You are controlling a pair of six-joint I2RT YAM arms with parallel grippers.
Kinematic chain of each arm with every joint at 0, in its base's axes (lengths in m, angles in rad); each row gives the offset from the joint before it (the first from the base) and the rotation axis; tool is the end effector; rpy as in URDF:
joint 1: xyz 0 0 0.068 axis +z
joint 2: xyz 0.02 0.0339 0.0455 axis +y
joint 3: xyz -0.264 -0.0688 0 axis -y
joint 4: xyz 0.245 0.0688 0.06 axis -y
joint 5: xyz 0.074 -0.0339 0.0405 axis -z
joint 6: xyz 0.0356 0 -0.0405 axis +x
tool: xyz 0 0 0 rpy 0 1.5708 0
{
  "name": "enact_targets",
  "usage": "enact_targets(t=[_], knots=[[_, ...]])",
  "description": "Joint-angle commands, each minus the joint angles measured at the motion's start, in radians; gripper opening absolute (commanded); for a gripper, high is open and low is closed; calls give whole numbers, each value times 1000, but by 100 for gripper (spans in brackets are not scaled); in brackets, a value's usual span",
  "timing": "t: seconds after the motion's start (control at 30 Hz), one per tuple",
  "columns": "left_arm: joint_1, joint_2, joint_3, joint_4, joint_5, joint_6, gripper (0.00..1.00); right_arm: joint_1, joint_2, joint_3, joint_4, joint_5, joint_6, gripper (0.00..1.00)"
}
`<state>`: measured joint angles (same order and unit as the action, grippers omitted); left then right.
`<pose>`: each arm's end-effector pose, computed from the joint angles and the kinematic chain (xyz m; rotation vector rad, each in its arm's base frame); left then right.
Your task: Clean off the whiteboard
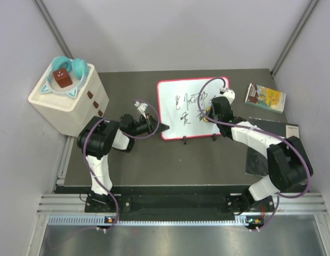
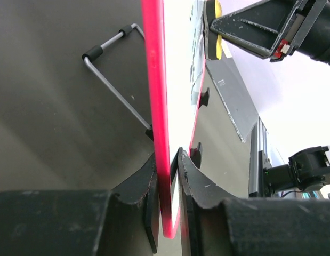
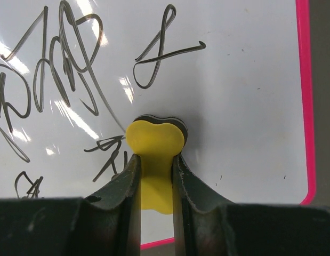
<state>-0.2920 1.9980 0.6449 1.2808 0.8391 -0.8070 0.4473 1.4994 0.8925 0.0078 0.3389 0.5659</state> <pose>0.3165 -0.1228 0.1205 0.2509 1.8363 -1.4828 0.2986 0.1301 0.2257 0.3185 2.1162 0.2272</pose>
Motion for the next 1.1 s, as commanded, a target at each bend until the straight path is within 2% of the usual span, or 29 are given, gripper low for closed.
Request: enact_targets(t=[0.0,0.33,0.43,0.6,0.8,1.07], knots=[[-13,-22,-10,-40,-20,95,0,-1,51,40,69,-37,-31,0],[-16,-15,-25,-23,-21,106,0,122,62,-1,159,109,-61,0],[-19,-10,-22,-31,-26,114,0,151,125,46,136,63,-37,0],[-19,-5,-30,-20,-18,115,0,212,197,109,71,140,-2,0],[-18,-13,-25,-28,-12,123,0,188,190,148,-76,250,51,0],[-18,-10,-31,-6,-17,120,0,70,150,45,-103,163,130,0]])
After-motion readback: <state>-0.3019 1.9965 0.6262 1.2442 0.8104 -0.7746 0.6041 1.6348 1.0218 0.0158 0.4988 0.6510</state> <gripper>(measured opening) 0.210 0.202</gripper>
